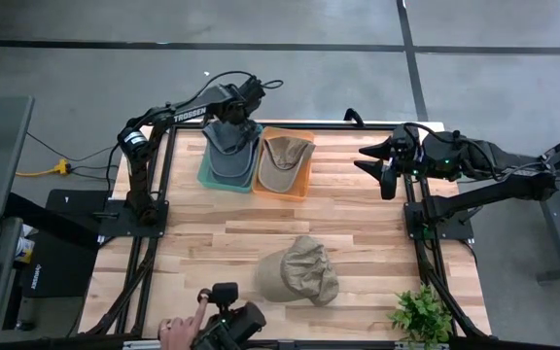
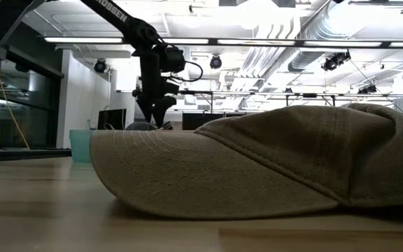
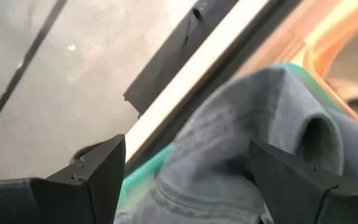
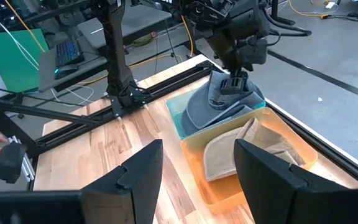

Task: Pick & Place hat
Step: Put the blue cap into the green bin

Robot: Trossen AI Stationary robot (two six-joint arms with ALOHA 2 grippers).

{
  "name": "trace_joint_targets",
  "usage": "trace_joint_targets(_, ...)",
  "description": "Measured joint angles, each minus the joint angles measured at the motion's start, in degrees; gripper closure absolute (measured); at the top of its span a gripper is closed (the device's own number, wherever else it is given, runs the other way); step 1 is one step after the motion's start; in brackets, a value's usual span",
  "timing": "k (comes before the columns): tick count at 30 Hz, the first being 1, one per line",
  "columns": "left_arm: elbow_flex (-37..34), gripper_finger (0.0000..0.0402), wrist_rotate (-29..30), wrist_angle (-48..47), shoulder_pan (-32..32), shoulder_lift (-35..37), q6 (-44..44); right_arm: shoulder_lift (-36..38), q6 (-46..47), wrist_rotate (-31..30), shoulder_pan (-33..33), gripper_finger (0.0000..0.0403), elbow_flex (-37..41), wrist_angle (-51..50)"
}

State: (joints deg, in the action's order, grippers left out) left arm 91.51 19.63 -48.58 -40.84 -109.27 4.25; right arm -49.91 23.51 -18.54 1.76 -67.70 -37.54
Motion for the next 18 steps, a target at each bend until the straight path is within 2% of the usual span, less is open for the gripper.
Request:
trace_joint_targets(5, 2.3, 0.0106, 1.5, 0.2, 0.0, 0.0, -3.0, 0.0, 0.0, -0.6, 0.0, 0.0210, 0.0, 0.0)
trace_joint_targets(9, 5.9, 0.0127, 2.0, -2.2, 0.0, 0.1, -16.5, 0.0, 0.6, -1.7, 0.0, 0.0210, 0.0, 0.0)
trace_joint_targets(13, 6.8, 0.0200, -1.6, -6.6, 0.0, 0.2, -33.1, 0.0, 0.7, -2.3, 0.0, 0.0210, 0.0, 0.0)
trace_joint_targets(18, 6.7, 0.0346, -7.0, -10.0, 0.4, 0.1, -45.7, 0.0, 0.6, -3.0, 0.0, 0.0210, 0.0, 0.0)
